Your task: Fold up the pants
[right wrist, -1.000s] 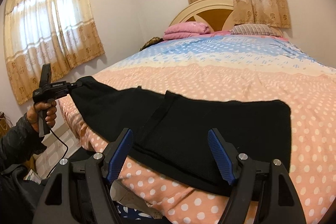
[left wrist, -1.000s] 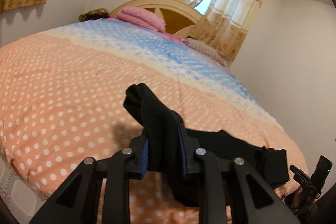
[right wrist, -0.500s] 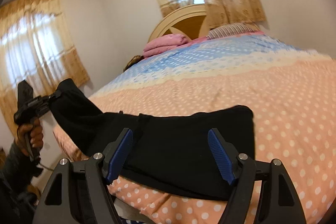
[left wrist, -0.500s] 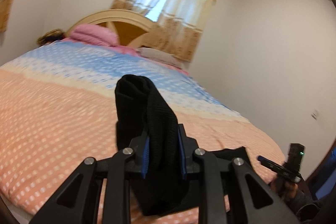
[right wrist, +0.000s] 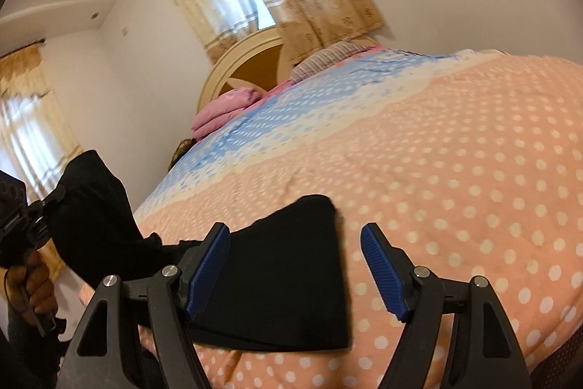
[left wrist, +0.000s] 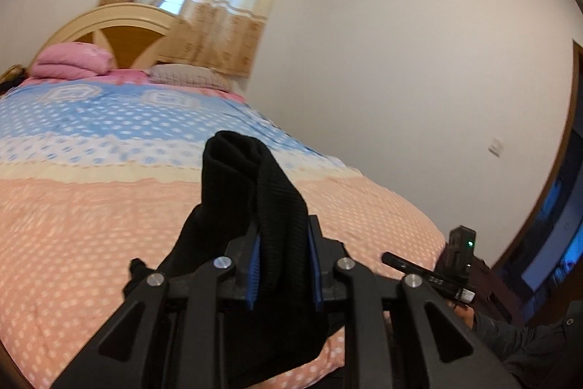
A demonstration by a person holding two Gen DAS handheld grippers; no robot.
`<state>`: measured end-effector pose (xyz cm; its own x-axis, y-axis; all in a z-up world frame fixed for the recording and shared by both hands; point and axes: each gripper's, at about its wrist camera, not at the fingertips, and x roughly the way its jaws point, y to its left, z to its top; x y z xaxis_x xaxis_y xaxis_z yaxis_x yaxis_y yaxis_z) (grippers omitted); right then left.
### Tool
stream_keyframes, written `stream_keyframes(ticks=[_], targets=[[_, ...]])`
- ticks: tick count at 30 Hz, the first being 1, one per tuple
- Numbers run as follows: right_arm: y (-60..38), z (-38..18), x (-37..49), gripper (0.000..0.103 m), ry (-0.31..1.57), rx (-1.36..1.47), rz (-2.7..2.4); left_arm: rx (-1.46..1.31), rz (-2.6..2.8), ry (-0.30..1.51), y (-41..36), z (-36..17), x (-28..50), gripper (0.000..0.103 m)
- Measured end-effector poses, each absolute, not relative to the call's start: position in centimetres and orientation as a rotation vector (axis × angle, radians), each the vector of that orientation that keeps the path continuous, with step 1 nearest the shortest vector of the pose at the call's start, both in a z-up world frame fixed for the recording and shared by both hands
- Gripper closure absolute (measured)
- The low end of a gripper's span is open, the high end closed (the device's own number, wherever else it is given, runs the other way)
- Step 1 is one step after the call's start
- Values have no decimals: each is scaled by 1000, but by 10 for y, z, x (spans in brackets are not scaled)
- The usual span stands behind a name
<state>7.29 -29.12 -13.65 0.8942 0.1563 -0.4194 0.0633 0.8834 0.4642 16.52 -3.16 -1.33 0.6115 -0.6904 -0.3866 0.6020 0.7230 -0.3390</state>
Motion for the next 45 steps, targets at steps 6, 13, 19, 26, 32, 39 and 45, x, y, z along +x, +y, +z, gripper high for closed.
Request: stream_keyframes(ticks=[6,13,19,26,32,39,45], targets=[[-293,-141,71,27,469,504,21,-121,-805,576,-77,-16,168,80],[-310,-141,64,27,437,553,-50,-46,-846,664,-129,-37,172,80],[-319,-146,65,27,453,594,-80,30,-860,741,-166,-63,178,80],[-321,-148,67,27,459,591,-83,98,-829,781,-195,-89,176,80],[-321,-151,69,27,453,587,-90,110,-893,752,-210,-84,157,78],[-309,-136,63,27,414,519,-83,156,-855,587,-186,-57,122,39],[-250,-103,57,27,363,277,69,55,-682,595,-127,-70,143,38]])
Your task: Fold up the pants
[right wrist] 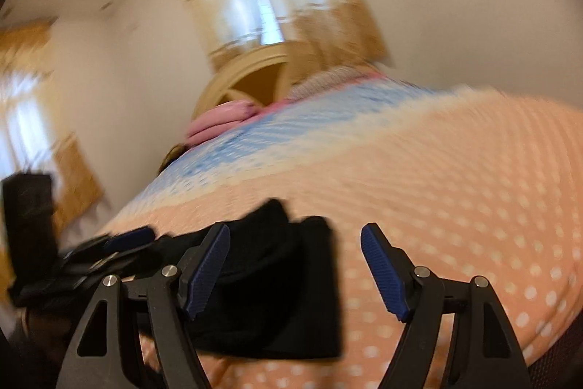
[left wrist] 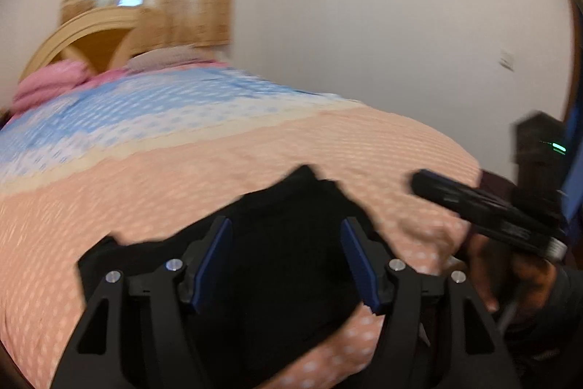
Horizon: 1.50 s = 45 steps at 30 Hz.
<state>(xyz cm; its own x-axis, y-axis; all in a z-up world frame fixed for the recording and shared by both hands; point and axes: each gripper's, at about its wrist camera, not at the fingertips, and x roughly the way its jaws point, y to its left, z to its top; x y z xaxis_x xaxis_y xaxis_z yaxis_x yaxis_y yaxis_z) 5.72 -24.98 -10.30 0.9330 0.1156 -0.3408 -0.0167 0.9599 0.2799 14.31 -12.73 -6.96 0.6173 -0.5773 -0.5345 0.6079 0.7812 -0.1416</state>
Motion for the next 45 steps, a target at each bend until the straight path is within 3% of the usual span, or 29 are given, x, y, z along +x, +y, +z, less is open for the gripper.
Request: stream_keyframes(ticks=[7,9,15,16,17,18,24,25,26,31,41,43,45], targets=[[-210,-112,79,27,437,121,159,-103,-557,686,-86,-97,170,33],[-208,-121,85,38,484,120,169,-115,-549,706,-88,-104,172,33],[-193,-126,88,46,508,-9,135,-99,-565,727,-100,-111,171,33],[-192,-131,93,52,542,-28,108,-91,-567,727,-102,-111,170,33],[-192,-133,95,71,565,-29,100,-89,-569,726,-98,-111,167,33],[-195,-136,98,83,599,-19,90,-86,-570,726,-98,-110,167,33],[-225,-134,81,92,634,79,55,-128,-532,716,-77,-109,175,33],[-234,-137,78,94,646,103,41,-133,-520,715,-75,-110,177,29],[-240,-142,77,94,663,121,35,-138,-503,712,-72,-112,178,25],[-256,-160,71,95,726,221,42,-164,-465,731,-60,-128,184,25],[-238,-146,69,93,739,96,33,-149,-450,735,-58,-135,185,25],[-233,-131,69,88,691,70,36,-137,-449,739,-62,-137,185,25],[-223,-116,72,51,630,27,36,-125,-458,740,-66,-137,184,25]])
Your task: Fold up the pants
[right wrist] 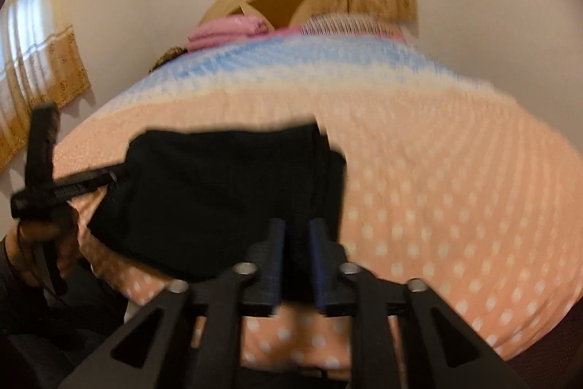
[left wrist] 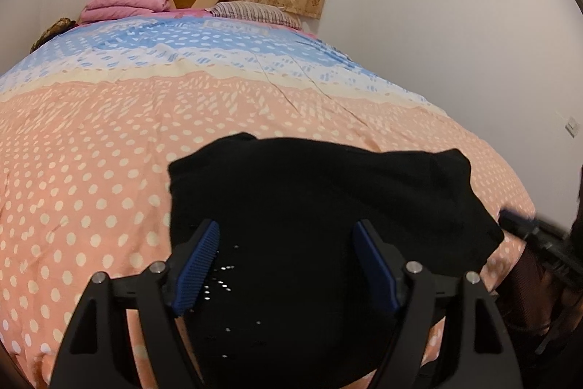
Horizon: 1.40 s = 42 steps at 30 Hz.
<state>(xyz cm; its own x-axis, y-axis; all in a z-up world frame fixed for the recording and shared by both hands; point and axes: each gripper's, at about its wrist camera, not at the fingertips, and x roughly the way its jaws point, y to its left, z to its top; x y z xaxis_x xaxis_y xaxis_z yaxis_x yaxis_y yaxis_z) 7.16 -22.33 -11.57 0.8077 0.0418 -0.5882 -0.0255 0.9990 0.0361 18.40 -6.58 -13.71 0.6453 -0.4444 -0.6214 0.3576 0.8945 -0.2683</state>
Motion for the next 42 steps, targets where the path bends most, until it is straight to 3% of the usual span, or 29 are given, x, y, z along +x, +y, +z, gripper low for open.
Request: stream_keyframes(ticks=[2,6,10,12,15,21,25,31,34,35,38,42], targets=[[-216,-106,79,44,586,23,72,-113,-466,735,-68,-135,182,23],[-205,-101,119,44,596,-7,32,-83,-460,720,-70,-132,178,19],[-236,-123,155,45,698,182,-20,-63,-449,715,-69,-131,177,18],[-250,-133,157,80,729,266,-4,-55,-438,714,-68,-132,178,14],[-258,-134,148,95,708,308,23,-51,-433,714,-68,-133,177,13],[-263,-130,139,96,683,286,-11,-27,-429,722,-73,-134,176,13],[-269,-150,146,97,705,263,-47,-15,-425,720,-74,-135,177,4],[-267,-147,146,96,704,225,-43,25,-414,751,-80,-148,181,3],[-268,-147,144,93,693,238,-33,22,-416,750,-78,-148,181,2],[-271,-146,142,87,689,260,-31,21,-416,753,-77,-148,182,1],[-279,-144,135,44,692,309,-25,18,-411,752,-71,-147,180,1],[-286,-139,120,43,661,317,-24,-16,-382,736,-54,-145,179,1]])
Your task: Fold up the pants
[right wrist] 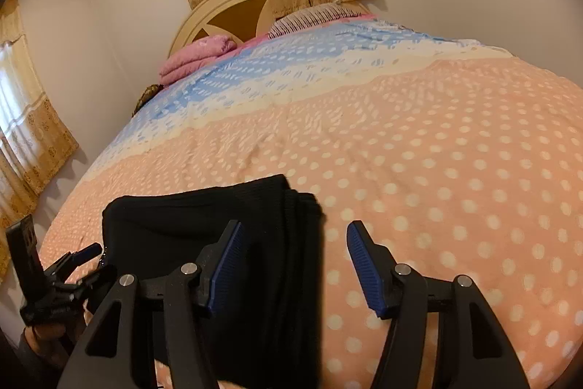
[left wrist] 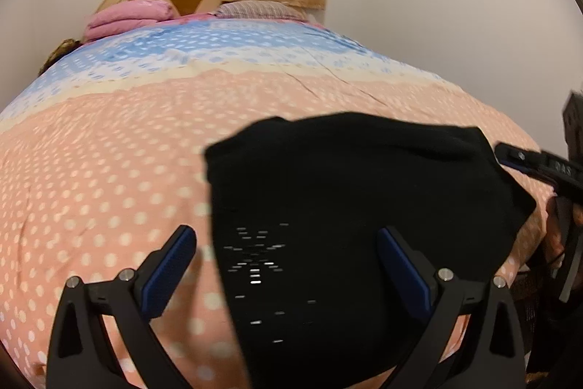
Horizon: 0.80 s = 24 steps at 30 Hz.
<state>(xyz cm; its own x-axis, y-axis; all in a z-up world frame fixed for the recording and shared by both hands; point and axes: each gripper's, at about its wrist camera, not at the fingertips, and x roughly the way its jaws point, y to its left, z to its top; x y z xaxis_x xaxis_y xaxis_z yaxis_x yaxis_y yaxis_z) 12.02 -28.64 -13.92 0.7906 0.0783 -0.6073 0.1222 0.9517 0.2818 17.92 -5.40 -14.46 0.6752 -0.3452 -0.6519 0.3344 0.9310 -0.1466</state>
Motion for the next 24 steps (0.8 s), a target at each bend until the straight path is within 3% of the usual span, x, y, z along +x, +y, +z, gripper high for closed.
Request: stream_keyframes(ticks=[20,24], targets=[[-290,-174,127,42,740,409,78,-128,-450,739,-41,-158,200,2],[-287,-172,126,42,733,387,77,-154,-482,746,-41,-156,199,15]])
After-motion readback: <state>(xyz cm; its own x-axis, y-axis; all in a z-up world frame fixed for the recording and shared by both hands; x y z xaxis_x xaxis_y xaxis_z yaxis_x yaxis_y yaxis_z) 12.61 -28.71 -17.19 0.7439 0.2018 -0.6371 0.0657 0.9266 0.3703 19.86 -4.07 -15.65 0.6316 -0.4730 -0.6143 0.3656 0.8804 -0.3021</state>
